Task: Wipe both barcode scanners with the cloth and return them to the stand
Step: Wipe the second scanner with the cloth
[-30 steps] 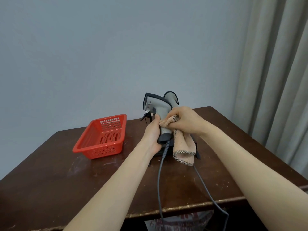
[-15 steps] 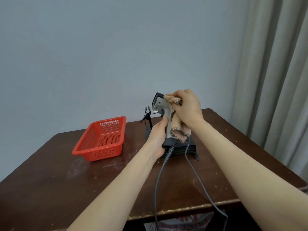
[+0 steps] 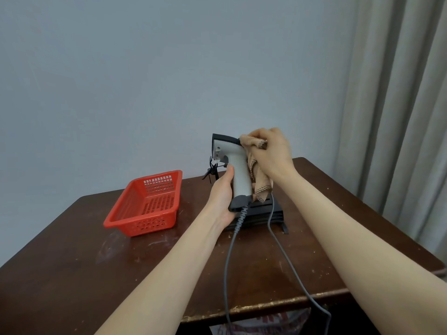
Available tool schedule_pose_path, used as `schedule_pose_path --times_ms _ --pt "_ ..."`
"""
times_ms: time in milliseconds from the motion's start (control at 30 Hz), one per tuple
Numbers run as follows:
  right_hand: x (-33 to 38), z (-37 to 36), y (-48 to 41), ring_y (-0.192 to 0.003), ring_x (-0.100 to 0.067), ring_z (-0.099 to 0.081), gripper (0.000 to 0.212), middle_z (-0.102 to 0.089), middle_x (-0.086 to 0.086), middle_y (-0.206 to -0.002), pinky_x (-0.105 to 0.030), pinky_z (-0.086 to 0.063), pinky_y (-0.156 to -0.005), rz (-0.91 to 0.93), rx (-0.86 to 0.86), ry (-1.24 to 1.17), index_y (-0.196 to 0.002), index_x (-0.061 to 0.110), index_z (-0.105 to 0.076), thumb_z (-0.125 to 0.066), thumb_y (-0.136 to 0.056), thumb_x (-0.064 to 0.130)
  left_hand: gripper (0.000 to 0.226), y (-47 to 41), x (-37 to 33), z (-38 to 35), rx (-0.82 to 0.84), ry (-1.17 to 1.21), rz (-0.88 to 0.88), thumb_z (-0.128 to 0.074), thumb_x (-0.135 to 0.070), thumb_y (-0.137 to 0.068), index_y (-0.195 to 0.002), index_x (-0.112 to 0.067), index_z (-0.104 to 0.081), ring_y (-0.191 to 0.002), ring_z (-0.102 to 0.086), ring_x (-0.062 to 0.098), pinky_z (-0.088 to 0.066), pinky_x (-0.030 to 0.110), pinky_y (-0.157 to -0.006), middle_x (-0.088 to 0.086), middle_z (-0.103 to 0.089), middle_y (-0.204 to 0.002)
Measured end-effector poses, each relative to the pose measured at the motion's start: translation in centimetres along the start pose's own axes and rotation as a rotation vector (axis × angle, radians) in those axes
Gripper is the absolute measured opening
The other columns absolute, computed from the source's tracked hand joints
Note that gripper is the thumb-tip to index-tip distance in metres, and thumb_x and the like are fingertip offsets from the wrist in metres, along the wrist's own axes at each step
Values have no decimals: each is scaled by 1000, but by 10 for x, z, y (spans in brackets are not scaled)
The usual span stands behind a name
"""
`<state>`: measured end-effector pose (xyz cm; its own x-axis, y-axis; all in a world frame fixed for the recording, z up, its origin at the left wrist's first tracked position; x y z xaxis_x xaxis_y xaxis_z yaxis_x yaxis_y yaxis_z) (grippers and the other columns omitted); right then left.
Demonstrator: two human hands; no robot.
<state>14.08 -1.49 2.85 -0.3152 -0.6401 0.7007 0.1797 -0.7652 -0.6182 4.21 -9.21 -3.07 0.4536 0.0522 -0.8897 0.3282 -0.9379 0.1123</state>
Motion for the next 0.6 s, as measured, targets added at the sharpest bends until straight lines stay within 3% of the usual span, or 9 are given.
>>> schedule_pose_path --times_ms 100,200,300,467,600 --pt "9 -12 11 -93 -13 -55 17 -51 1 -101 -26 -46 -85 74 69 -23 -92 24 -73 -57 -89 17 35 -1 0 -2 3 6 -3 -44 -39 -98 -97 -8 -63 -71 -65 24 -53 40 -71 10 -70 -73" --pt "-5 -11 21 -89 -12 -53 20 -50 4 -97 -26 -43 -78 -14 84 32 -87 27 -69 -53 -91 15 40 -3 -6 1 0 -11 -27 -41 -40 -99 -104 -6 -61 -64 -65 23 -54 33 -53 12 -70 -79" --pt "-16 -8 24 -93 -18 -58 21 -60 1 -100 -30 -44 -77 -107 108 131 -86 28 -70 -53 -89 16 47 -3 -8 5 -12 -13 -30 -40 -42 -98 -112 -1 -59 -58 -62 20 -52 29 -46 14 -68 -86" --pt "13 -5 18 -88 -8 -55 20 -59 4 -99 -9 -39 -73 28 -29 -40 -91 21 -72 -56 -86 10 39 -5 -5 4 -20 -107 -46 -38 -42 -99 -102 -8 -58 -61 -64 22 -53 34 -55 10 -67 -74" --pt "13 -14 18 -91 -10 -55 25 -60 5 -100 -25 -46 -80 78 151 79 -101 25 -73 -59 -86 12 37 -8 -2 5 -16 -132 -74 -35 -41 -101 -99 -13 -60 -69 -66 25 -55 42 -71 10 -69 -78"
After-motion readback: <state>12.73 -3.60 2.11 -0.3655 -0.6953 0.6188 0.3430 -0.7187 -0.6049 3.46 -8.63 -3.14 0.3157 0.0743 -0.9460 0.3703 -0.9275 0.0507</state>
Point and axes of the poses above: each hand's wrist, its own y-axis away from the middle knuckle, its own z-axis out of the back of the hand, x = y × z, the point moved 3 cm from there along -y, towards the middle knuckle
